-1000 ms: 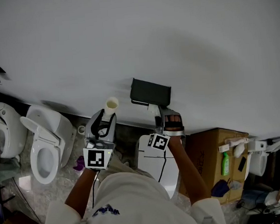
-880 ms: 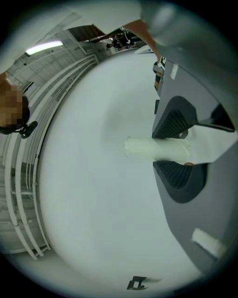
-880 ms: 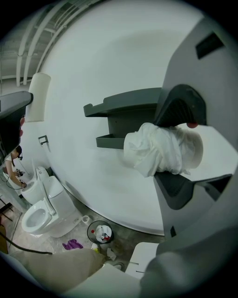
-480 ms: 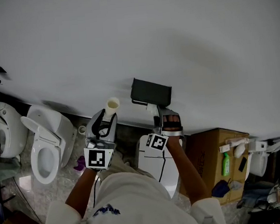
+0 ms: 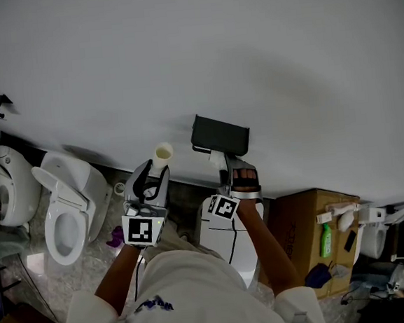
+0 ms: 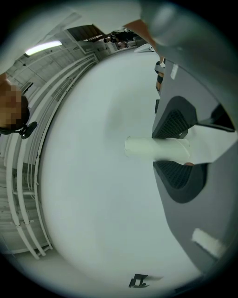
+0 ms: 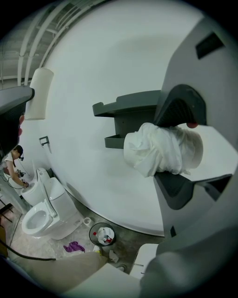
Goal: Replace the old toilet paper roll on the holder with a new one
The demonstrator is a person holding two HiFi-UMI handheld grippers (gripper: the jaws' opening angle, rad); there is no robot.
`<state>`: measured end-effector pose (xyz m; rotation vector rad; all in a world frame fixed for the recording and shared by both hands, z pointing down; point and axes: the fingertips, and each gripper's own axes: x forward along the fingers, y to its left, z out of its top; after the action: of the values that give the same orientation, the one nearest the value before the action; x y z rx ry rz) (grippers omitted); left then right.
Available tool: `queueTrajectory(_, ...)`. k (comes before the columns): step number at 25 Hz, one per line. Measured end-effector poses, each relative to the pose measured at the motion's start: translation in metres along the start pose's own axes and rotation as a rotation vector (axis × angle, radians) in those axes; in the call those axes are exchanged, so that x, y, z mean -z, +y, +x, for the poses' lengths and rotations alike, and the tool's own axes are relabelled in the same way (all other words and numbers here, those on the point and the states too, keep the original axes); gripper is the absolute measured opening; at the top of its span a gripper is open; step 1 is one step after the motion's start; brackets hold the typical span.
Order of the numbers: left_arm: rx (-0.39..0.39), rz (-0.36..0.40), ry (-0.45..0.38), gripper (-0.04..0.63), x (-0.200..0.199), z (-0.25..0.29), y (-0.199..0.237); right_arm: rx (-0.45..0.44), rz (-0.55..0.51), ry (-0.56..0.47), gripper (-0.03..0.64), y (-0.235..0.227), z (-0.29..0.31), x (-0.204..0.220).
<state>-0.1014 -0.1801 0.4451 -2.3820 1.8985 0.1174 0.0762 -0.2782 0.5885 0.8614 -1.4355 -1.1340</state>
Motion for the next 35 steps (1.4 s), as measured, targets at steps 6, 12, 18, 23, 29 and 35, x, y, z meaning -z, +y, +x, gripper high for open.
queueTrajectory(6, -0.016, -0.004, -0.010, 0.156, -0.004, -0.004, 0.005, 0.010, -0.008, 0.010, 0.298, 0.000, 0.001, -0.003)
queueTrajectory(12, -0.017, 0.000, -0.012, 0.155, -0.006, -0.008, 0.007, 0.017, -0.017, 0.002, 0.298, -0.003, 0.001, -0.012)
queueTrajectory(18, -0.027, 0.002, -0.015, 0.156, -0.007, -0.012, 0.011, 0.017, -0.017, -0.012, 0.298, -0.002, 0.002, -0.022)
queueTrajectory(23, -0.024, 0.023, -0.008, 0.156, -0.005, -0.017, 0.015, 0.023, -0.014, -0.016, 0.298, -0.004, 0.003, -0.030)
queueTrajectory(29, -0.026, 0.019, -0.008, 0.156, -0.008, -0.018, 0.018, 0.027, -0.017, -0.030, 0.298, -0.005, 0.003, -0.042)
queueTrajectory(35, -0.018, 0.021, -0.009, 0.156, -0.010, -0.018, 0.016, 0.027, -0.011, -0.047, 0.298, -0.006, 0.003, -0.052)
